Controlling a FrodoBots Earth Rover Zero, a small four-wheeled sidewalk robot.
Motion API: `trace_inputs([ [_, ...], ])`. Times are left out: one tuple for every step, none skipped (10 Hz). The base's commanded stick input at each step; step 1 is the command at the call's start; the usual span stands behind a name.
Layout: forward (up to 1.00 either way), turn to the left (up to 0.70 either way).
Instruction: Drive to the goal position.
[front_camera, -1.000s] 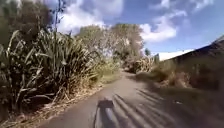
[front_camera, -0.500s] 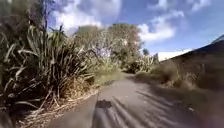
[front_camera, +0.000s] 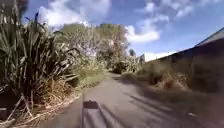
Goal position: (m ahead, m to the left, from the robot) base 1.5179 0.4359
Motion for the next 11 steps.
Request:
trace_inputs([
  [0.7,-0.36],
  [0.7,-0.27],
  [0.7,-0.04],
  [0.7,0.21],
  [0.7,0.34],
  [0.7,0.34],
  [0.7,0.34],
  [0.7,0.34],
  [0.7,0.34],
  [0.7,0.34],
  [0.7,0.34],
])
